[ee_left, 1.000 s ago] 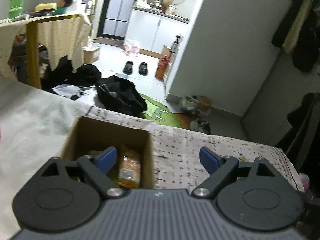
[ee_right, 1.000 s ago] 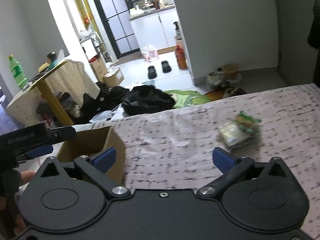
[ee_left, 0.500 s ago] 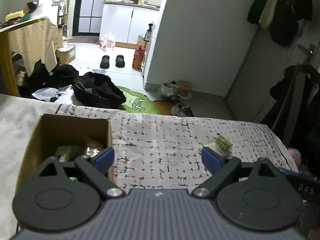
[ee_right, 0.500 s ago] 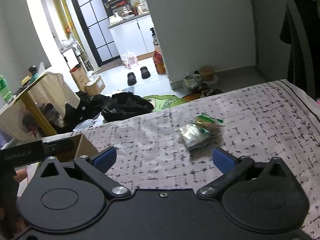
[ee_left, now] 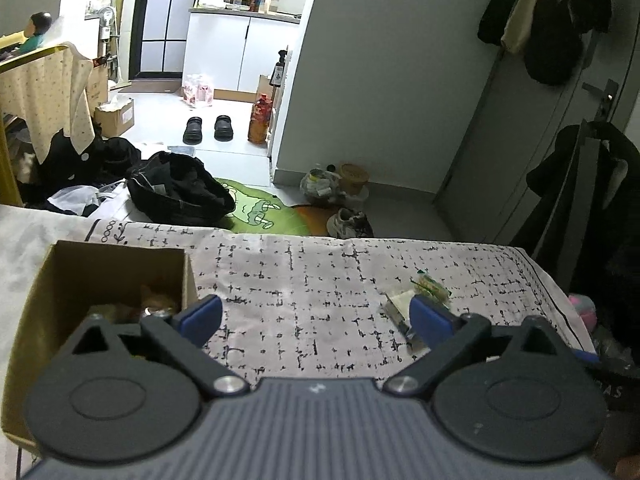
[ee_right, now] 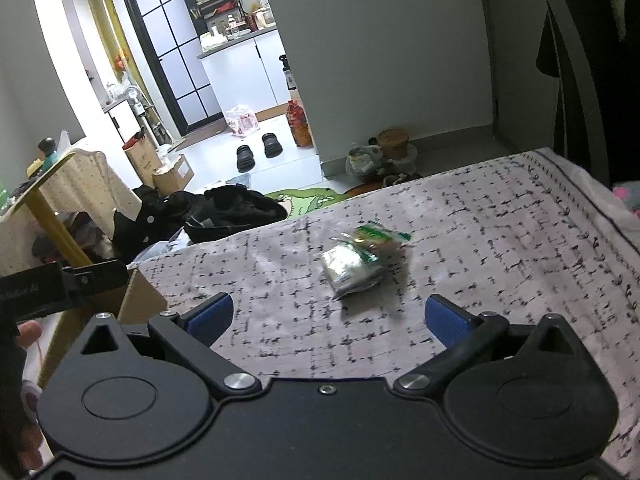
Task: Organize snacks
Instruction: 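Move both grippers back from the box toward the remaining snacks, then grasp the clear white cake packet with the left gripper while the right gripper grasps the green biscuit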
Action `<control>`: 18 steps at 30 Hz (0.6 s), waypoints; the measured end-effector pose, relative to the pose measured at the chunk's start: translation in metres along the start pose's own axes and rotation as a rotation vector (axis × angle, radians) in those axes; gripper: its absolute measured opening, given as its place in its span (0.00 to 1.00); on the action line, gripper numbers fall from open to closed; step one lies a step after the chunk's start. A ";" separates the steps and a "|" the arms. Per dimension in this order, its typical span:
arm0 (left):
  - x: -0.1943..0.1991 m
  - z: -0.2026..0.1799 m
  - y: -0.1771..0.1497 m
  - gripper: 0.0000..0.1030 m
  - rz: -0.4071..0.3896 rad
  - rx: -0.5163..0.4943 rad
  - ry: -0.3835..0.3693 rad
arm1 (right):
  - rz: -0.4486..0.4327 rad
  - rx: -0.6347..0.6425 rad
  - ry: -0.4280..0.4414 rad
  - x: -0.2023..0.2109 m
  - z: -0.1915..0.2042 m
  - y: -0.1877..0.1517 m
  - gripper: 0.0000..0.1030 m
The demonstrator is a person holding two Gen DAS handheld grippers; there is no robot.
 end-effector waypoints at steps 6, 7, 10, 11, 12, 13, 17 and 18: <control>-0.020 -0.013 0.000 0.97 0.015 -0.029 -0.003 | 0.008 -0.022 -0.023 -0.011 -0.015 -0.001 1.00; -0.023 -0.016 0.000 0.97 0.014 -0.033 -0.006 | 0.009 -0.026 -0.024 -0.014 -0.017 -0.001 1.00; -0.034 -0.023 -0.004 0.97 0.015 -0.038 -0.015 | 0.009 -0.040 -0.028 -0.021 -0.024 -0.001 1.00; -0.039 -0.025 -0.006 0.97 0.022 -0.036 -0.020 | 0.009 -0.045 -0.031 -0.023 -0.027 -0.002 0.99; -0.045 -0.028 -0.008 0.96 0.036 -0.034 -0.030 | 0.009 -0.049 -0.032 -0.025 -0.029 -0.001 0.98; -0.050 -0.030 -0.011 0.96 0.048 -0.033 -0.038 | 0.011 -0.050 -0.032 -0.028 -0.031 -0.001 0.98; -0.066 -0.038 -0.021 0.96 0.067 -0.030 -0.055 | 0.031 -0.057 -0.014 -0.041 -0.040 0.002 0.91; -0.069 -0.039 -0.022 0.96 0.067 -0.033 -0.052 | 0.036 -0.059 -0.009 -0.045 -0.041 0.003 0.89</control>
Point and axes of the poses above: each gripper's, at about its wrist camera, not at the fingertips, and x roughly against the way its jaws point, z to its left, y to its top, the point moved 4 cm from there along -x, roughly the way its jaws point, and after that the axes turned 9 degrees about -z, right-handed, at the moved point
